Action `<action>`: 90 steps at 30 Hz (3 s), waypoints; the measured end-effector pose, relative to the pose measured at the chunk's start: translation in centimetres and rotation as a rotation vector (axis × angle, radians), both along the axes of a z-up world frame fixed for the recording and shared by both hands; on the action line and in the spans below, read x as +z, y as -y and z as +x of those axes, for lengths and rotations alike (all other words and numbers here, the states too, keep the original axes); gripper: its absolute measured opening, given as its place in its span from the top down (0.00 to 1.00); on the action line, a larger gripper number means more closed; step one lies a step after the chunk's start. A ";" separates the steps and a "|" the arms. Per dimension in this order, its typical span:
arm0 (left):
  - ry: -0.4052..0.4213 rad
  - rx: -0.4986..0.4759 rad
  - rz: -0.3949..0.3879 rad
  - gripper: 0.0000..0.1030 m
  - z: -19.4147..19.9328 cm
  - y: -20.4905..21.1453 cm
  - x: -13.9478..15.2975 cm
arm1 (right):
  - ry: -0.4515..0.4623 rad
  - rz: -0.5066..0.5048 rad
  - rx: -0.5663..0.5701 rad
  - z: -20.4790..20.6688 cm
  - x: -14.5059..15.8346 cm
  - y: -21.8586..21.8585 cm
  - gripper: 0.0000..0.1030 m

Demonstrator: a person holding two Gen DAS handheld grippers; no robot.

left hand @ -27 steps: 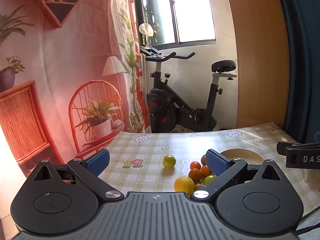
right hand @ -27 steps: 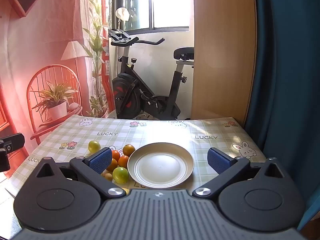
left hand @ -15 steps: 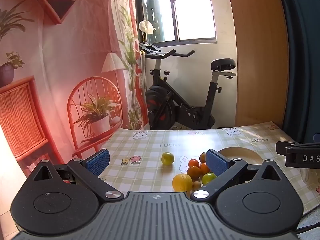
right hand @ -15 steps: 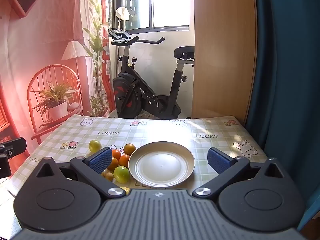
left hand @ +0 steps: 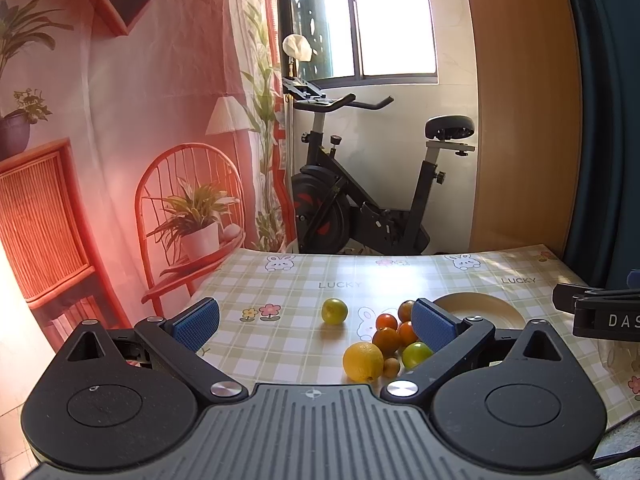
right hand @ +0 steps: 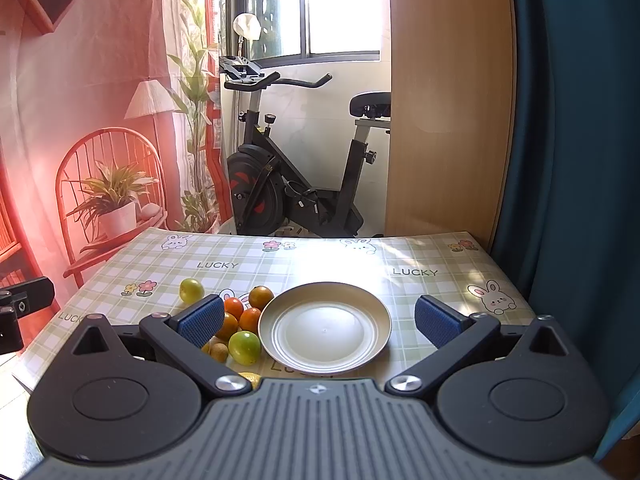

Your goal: Organize fruits

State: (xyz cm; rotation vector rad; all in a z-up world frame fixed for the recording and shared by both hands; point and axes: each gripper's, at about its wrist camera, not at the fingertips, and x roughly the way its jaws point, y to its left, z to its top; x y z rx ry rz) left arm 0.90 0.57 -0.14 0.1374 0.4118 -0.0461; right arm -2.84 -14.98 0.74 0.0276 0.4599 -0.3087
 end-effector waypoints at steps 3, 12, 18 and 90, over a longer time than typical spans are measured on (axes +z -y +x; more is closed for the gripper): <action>0.000 0.001 -0.004 0.00 0.0 0.0 -0.1 | 0.000 0.000 0.000 0.0 0.0 0.0 0.00; -0.004 0.003 -0.011 0.00 0.1 -0.2 -0.1 | -0.001 -0.002 0.000 -0.1 0.0 -0.1 0.00; -0.005 0.003 -0.014 0.00 0.2 -0.3 -0.2 | -0.001 -0.003 0.000 -0.1 0.0 -0.1 0.00; 0.068 0.009 -0.048 0.00 6.6 -1.8 -0.9 | 0.208 0.007 0.162 4.5 -0.9 3.1 0.00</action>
